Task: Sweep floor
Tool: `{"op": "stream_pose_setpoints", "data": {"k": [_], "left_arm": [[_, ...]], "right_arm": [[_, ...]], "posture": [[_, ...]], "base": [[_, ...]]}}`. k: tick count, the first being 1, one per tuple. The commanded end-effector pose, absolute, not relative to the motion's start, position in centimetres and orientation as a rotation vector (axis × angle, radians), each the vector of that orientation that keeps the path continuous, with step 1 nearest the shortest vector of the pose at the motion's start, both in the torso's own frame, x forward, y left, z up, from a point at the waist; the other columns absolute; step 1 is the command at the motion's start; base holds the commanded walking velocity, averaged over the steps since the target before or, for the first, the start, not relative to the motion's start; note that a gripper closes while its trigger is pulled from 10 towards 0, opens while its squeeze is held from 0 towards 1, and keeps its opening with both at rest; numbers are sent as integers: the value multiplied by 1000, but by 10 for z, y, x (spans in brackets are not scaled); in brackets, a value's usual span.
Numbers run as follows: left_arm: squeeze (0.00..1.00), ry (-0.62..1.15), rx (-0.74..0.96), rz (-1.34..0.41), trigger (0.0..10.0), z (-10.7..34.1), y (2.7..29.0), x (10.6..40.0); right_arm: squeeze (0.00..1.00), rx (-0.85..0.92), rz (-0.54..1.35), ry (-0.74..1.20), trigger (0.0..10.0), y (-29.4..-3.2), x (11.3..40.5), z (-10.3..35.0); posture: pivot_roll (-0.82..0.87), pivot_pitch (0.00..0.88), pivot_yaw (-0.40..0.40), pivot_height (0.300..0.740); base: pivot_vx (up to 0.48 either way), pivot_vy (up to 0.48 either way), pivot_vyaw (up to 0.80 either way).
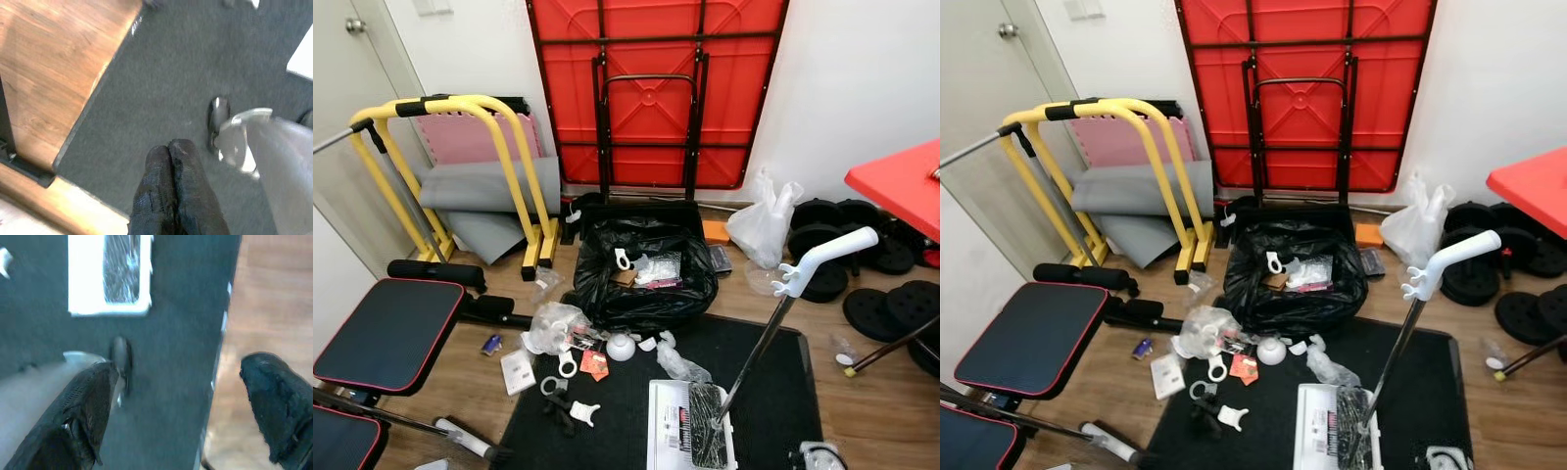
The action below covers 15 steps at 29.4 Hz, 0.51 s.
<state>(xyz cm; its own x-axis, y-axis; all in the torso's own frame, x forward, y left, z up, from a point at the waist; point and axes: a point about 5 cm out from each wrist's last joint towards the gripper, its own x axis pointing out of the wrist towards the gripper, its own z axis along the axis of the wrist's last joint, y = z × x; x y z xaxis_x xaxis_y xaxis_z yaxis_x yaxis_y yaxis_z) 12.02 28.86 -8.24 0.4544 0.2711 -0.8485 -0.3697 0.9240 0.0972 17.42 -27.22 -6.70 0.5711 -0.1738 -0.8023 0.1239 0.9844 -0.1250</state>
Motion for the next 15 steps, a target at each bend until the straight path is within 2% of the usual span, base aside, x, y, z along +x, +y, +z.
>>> {"op": "stream_pose_setpoints", "data": {"k": [1,3,4,5,6,7,8,11,12,14,15], "left_arm": [[0,891,-71,482,10000,-66,307,142],[0,891,-71,482,10000,-66,307,142],[0,813,-70,467,10000,-56,311,156],[0,813,-70,467,10000,-56,311,156],[0,705,-46,385,10000,-44,308,178],[0,705,-46,385,10000,-44,308,178],[0,603,-6,294,10000,-31,303,197],[0,603,-6,294,10000,-31,303,197],[0,514,24,217,10000,-19,296,211],[0,514,24,217,10000,-19,296,211],[0,415,50,156,10000,-5,289,222]], "right_arm": [[0,-48,-55,800,10000,-269,208,-47],[0,-48,-55,800,10000,-269,208,-47],[0,-69,52,736,10000,-264,225,-35],[0,-69,52,736,10000,-264,225,-35],[0,-94,251,693,10000,-253,239,-25],[0,-94,251,693,10000,-253,239,-25],[0,-96,480,672,10000,-243,244,-16],[0,-96,480,672,10000,-243,244,-16],[0,-88,681,659,10000,-237,245,-5],[0,-88,681,659,10000,-237,245,-5],[0,-65,841,637,10000,-236,244,10]], "posture": [[-127,0,5,740],[-127,0,5,740],[-127,0,5,740],[-127,0,5,740],[-135,0,-3,740],[-135,0,-3,740],[-134,0,-8,740],[-134,0,-8,740],[-133,0,-7,740],[-133,0,-7,740],[-131,0,-7,740]], "base": [[0,0,0],[0,0,0],[0,0,0],[0,0,0],[0,0,0],[0,0,0],[0,0,0],[0,0,0],[0,0,0],[0,0,0],[0,0,0]]}}
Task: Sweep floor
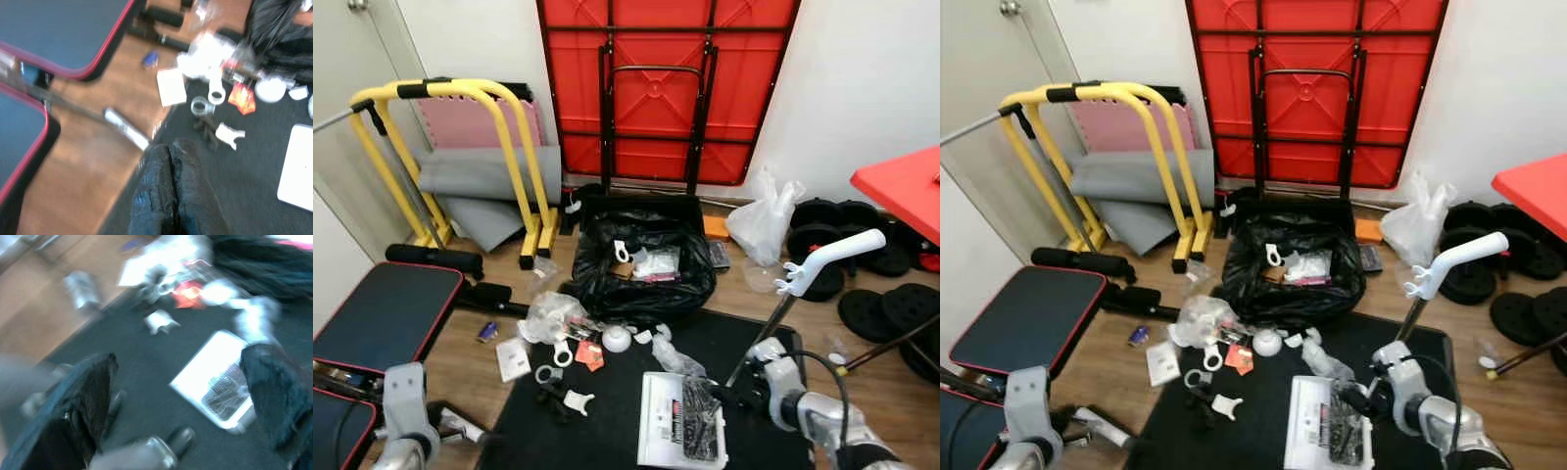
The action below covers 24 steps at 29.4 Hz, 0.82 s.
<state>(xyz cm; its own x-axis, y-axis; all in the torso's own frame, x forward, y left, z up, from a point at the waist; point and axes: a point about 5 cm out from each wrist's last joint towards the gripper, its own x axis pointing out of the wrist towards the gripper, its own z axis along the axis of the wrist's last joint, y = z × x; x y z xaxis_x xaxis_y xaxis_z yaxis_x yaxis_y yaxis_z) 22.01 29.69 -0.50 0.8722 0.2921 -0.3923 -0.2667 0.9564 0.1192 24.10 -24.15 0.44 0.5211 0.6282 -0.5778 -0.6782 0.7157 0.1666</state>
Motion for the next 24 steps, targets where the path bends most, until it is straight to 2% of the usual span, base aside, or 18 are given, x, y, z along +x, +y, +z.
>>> {"op": "stream_pose_setpoints", "data": {"k": [1,5,6,7,9,10,12,15,18,24], "left_arm": [[0,331,68,111,10000,10,281,228],[0,331,68,111,10000,10,281,228],[0,230,60,69,10000,30,267,235],[0,230,60,69,10000,30,267,235],[0,27,-8,-68,10000,78,218,244],[0,27,-8,-68,10000,78,218,244],[0,-42,-36,-132,10000,98,184,241],[0,-48,-40,-137,10000,101,175,239],[0,-4,-33,-293,10000,109,143,228],[0,8,-6,-313,10000,103,137,223]], "right_arm": [[0,-52,937,598,10000,-234,243,25],[0,-52,937,598,10000,-234,243,25],[0,-55,970,512,10000,-229,248,44],[0,-55,970,512,10000,-229,248,44],[0,-51,890,243,10000,-196,269,84],[0,-51,890,243,10000,-196,269,84],[0,-55,791,65,10000,-166,278,106],[0,-32,763,38,10000,-156,279,109],[0,-2,716,24,10000,-141,277,117],[0,-10,641,43,10000,-144,279,116]], "posture": [[-131,0,-7,740],[-131,0,-7,740],[-131,0,-5,740],[-131,0,-5,740],[-129,0,-7,740],[-129,0,-7,740],[-132,0,-4,740],[-131,0,-4,740],[-109,0,-23,740],[-113,0,-33,740]], "base": [[0,0,0],[0,0,0],[0,0,0],[0,0,0],[0,0,0],[0,0,0],[0,0,0],[0,0,0],[0,0,0],[0,0,68]]}}
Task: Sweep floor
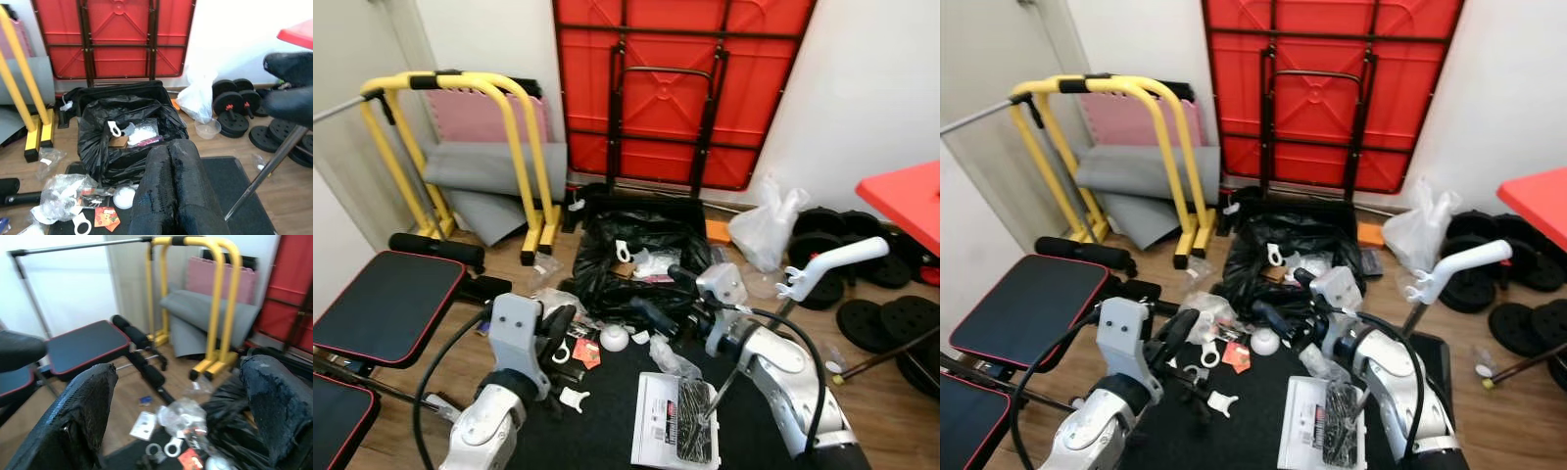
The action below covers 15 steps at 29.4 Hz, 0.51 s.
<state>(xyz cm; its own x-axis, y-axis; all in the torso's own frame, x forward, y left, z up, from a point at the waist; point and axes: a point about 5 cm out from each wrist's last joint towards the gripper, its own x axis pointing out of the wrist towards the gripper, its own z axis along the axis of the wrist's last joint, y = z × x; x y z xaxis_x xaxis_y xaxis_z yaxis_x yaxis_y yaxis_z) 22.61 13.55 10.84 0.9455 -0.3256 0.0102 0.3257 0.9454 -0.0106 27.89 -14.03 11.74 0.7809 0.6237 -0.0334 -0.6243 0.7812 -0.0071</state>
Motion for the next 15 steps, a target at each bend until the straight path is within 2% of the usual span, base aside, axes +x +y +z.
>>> {"op": "stream_pose_setpoints", "data": {"k": [1,6,10,15], "left_arm": [[0,8,-6,-313,10000,103,137,223],[0,40,-2,-109,10000,103,155,214],[0,88,12,-61,10000,103,159,209],[0,67,30,-92,10000,106,154,215]], "right_arm": [[0,-10,641,43,10000,-144,279,116],[0,-23,585,65,10000,-143,277,120],[0,-78,570,74,10000,-141,278,122],[0,-154,586,78,10000,-140,280,120]], "posture": [[-113,0,-33,740],[-105,0,-36,740],[-98,0,-40,740],[-91,0,-48,740]], "base": [[0,0,406],[0,0,800],[0,0,800],[0,0,800]]}}
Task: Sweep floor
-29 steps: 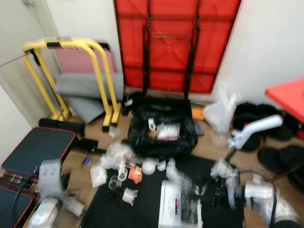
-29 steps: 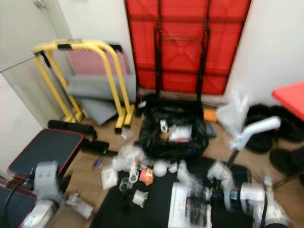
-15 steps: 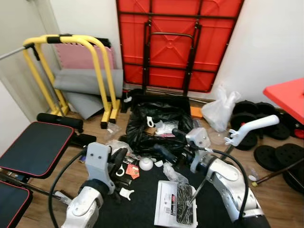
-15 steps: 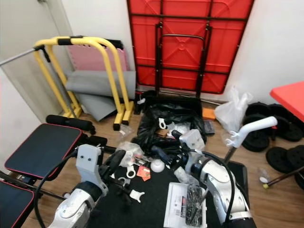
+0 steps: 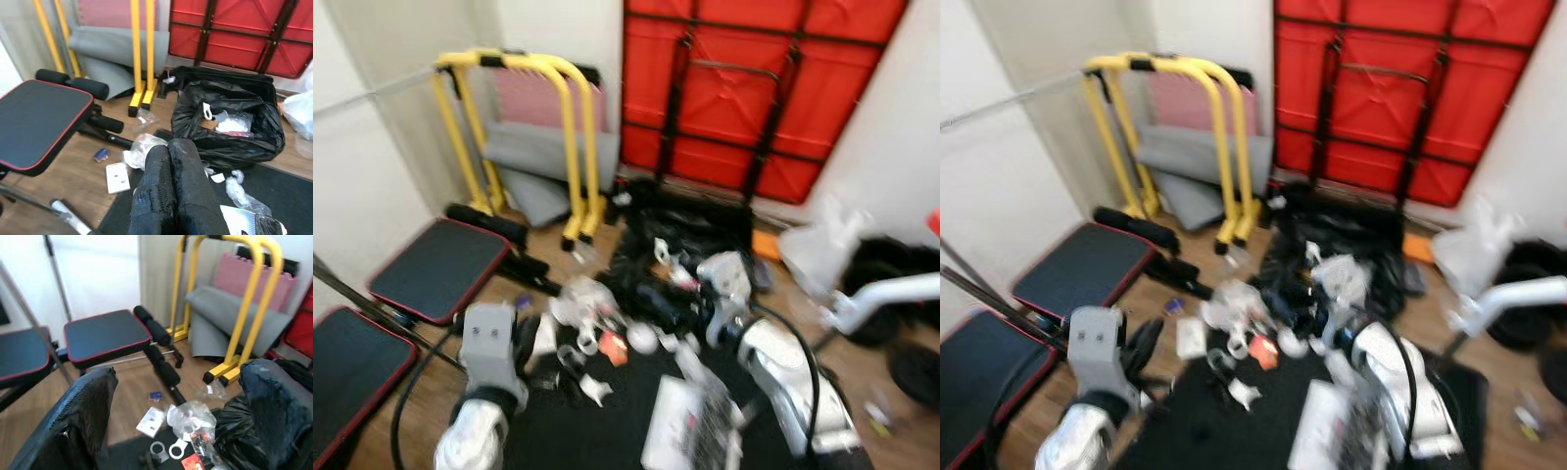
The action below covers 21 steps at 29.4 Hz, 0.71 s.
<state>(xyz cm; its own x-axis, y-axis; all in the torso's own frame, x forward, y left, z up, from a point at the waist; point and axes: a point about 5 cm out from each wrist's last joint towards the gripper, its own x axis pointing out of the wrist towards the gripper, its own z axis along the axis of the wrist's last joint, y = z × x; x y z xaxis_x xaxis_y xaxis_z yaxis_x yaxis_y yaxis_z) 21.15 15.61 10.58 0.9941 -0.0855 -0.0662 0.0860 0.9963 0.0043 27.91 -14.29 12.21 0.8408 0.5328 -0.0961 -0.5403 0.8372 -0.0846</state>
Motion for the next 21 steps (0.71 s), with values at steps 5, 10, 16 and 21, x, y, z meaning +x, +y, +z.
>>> {"op": "stream_pose_setpoints", "data": {"k": [5,10,16,21], "left_arm": [[0,60,18,-86,10000,107,153,219],[0,59,8,-72,10000,108,153,219],[0,66,12,-59,10000,110,154,219],[0,89,-1,-26,10000,109,157,215]], "right_arm": [[0,-202,630,53,10000,-136,281,124],[0,-205,655,32,10000,-133,281,128],[0,-195,668,21,10000,-130,278,132],[0,-199,665,26,10000,-131,278,132]], "posture": [[-86,0,-55,740],[-92,0,-55,740],[-97,0,-47,740],[-96,0,-45,740]], "base": [[0,0,800],[0,0,796],[0,0,794],[0,0,794]]}}
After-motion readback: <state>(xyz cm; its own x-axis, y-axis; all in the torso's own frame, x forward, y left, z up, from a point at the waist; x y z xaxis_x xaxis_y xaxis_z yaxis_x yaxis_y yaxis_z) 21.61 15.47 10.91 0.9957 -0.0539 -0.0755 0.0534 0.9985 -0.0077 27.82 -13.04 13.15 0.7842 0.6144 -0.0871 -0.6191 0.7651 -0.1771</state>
